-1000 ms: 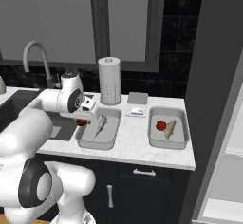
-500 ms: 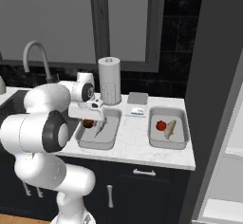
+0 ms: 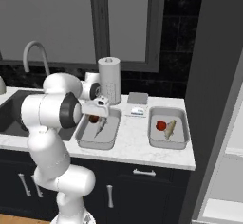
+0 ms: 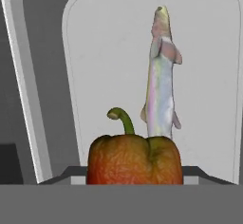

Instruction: Place one bell pepper and one fish in each tupperware on the nearby counter, to pack two identical lunches.

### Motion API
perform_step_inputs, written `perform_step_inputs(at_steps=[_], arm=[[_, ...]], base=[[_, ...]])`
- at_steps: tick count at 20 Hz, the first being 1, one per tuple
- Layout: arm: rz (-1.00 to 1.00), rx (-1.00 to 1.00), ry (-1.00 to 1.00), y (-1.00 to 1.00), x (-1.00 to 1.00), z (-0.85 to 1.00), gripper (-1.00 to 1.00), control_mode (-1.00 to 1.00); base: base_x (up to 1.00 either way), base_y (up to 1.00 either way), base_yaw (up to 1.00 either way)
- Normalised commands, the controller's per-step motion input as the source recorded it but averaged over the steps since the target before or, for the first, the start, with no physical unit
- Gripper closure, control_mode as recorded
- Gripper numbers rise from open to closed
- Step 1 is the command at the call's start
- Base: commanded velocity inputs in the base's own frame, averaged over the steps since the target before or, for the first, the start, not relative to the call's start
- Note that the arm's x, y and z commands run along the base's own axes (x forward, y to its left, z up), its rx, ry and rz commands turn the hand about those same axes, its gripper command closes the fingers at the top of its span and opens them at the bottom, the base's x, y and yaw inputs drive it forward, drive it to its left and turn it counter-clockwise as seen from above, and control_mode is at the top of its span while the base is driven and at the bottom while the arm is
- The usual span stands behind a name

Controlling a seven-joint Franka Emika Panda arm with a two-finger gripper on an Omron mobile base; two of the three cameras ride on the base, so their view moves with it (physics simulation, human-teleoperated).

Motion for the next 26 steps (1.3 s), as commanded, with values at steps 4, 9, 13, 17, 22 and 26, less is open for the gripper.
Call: perform_step_inputs(at_steps=[4, 9, 13, 17, 22, 26], arm=[[0.0, 0.02, -0.02, 0.0, 0.09, -0.19, 1.0, -1.0], [0.0, 0.0, 0.04, 0.0, 0.0, -0.41, 1.0, -1.0], [0.0, 0.0, 0.0, 0.0, 0.0, -0.34, 1.0, -1.0], [0.0, 0.0, 0.0, 0.0, 0.0, 0.0, -1.0, -1.0], [0.0, 0.0, 0.0, 0.0, 0.0, 0.02, -1.0, -1.0], [0.0, 0.0, 0.0, -0.01, 0.0, 0.1, -1.0, -1.0]], base=[[0.0, 0.0, 0.0], [0.0, 0.0, 0.0], [0.0, 0.0, 0.0], [0.0, 0.0, 0.0], [0.0, 0.0, 0.0], [0.0, 0.0, 0.0]])
